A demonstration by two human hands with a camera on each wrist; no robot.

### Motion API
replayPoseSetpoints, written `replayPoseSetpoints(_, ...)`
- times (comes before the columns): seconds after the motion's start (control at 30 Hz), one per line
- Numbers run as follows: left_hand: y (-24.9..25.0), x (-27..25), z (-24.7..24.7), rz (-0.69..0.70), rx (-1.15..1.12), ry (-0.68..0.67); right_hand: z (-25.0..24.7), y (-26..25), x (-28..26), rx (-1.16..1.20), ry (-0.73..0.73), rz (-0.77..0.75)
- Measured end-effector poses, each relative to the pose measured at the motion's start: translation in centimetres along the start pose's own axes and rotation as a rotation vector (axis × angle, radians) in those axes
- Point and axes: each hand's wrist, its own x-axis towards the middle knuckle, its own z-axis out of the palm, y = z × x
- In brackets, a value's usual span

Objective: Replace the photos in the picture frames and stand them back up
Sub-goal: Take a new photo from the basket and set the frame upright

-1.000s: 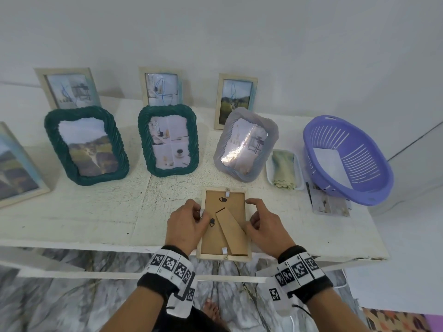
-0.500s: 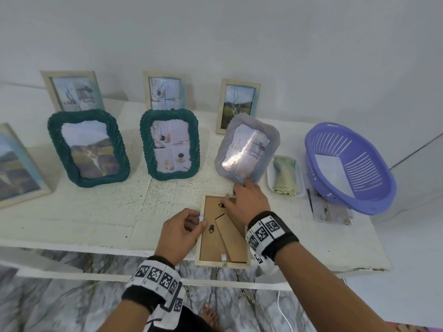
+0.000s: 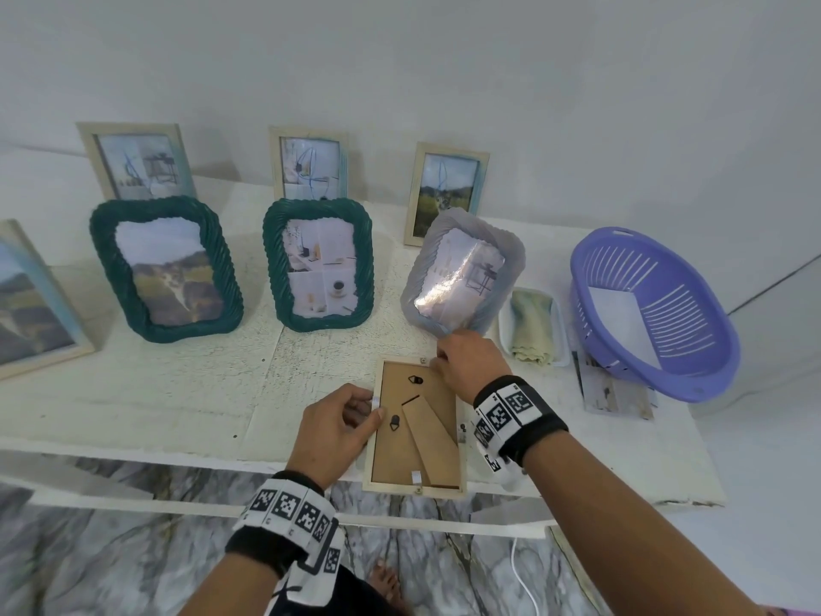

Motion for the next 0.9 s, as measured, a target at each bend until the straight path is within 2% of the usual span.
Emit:
replayPoseSetpoints(0.13, 0.0, 0.0, 0.1, -0.037, -0.019, 0.017, -0.1, 0.1, -2.1, 0.126, 0.068, -0.02)
replayPoseSetpoints(0.3, 0.1, 0.0, 0.1, -0.04, -0.013, 0.021, 0.9, -1.6, -8.5, 0.195, 0.283, -0.12)
replayPoseSetpoints(0.47, 0.0, 0.1, 0.0, -0.038, -0.015, 0.01, 3.6, -3.7, -14.2, 0.16, 0.269, -0.196)
replayPoseSetpoints(0.67, -0.3, 0.2, 0.0, -0.047, -0.047, 0.0, 6.3, -5.3, -15.7, -0.005, 0.257, -0.075)
replayPoseSetpoints(0.77, -0.2, 0.2, 0.0, -0.043, -0.058, -0.001, 6.8, -6.0, -15.5, 0.039, 0.284, 0.013)
replayPoseSetpoints(0.9, -0.3, 0.3, -0.1, -0.045, -0.057, 0.013, 7.0, -5.9, -15.3, 0.135, 0.296, 0.004)
